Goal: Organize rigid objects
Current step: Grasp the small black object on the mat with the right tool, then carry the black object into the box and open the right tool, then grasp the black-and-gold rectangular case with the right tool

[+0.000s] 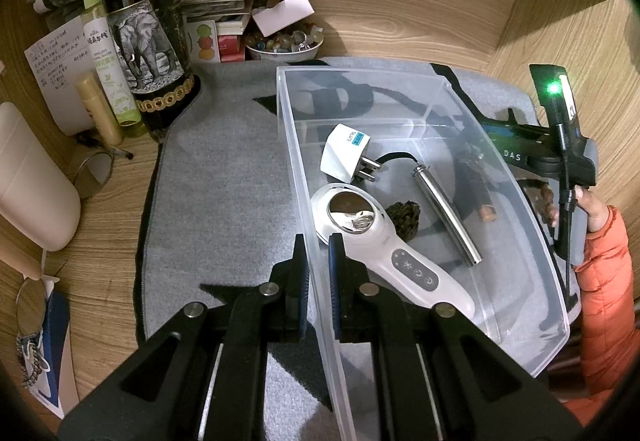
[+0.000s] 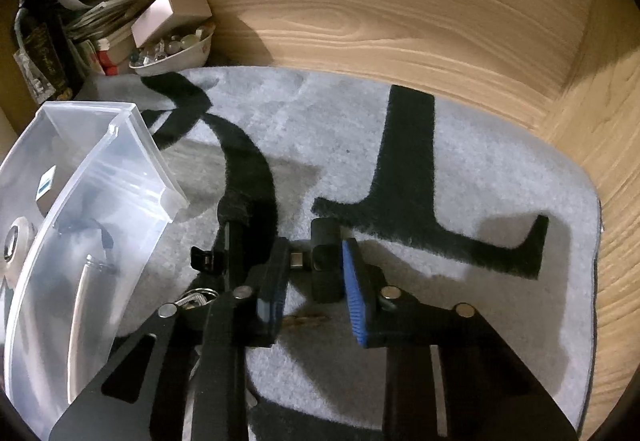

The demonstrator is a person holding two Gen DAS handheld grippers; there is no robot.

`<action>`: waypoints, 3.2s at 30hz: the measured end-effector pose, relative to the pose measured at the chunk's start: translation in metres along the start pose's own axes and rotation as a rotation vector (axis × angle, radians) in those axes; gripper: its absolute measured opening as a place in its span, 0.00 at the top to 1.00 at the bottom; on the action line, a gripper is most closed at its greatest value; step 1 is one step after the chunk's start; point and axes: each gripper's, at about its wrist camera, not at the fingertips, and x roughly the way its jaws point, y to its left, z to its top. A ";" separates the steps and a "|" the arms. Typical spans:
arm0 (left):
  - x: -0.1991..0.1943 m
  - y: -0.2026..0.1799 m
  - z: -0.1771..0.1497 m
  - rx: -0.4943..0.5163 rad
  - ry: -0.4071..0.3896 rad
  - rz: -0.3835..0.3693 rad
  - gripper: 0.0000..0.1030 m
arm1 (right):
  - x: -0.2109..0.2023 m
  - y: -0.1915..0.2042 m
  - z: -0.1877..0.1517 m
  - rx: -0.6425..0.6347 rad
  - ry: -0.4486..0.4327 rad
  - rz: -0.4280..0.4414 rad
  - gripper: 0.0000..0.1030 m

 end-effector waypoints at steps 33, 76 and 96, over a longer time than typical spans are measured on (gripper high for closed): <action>0.000 0.000 0.001 0.000 0.001 0.002 0.92 | -0.116 0.120 -0.008 -0.281 -0.241 0.195 0.77; -0.001 0.000 0.002 0.004 0.001 0.003 0.92 | -0.133 0.070 0.009 -0.145 -0.251 0.124 0.58; -0.001 0.000 0.002 0.005 0.003 0.002 0.92 | -0.039 0.029 -0.020 -0.073 0.016 0.096 0.58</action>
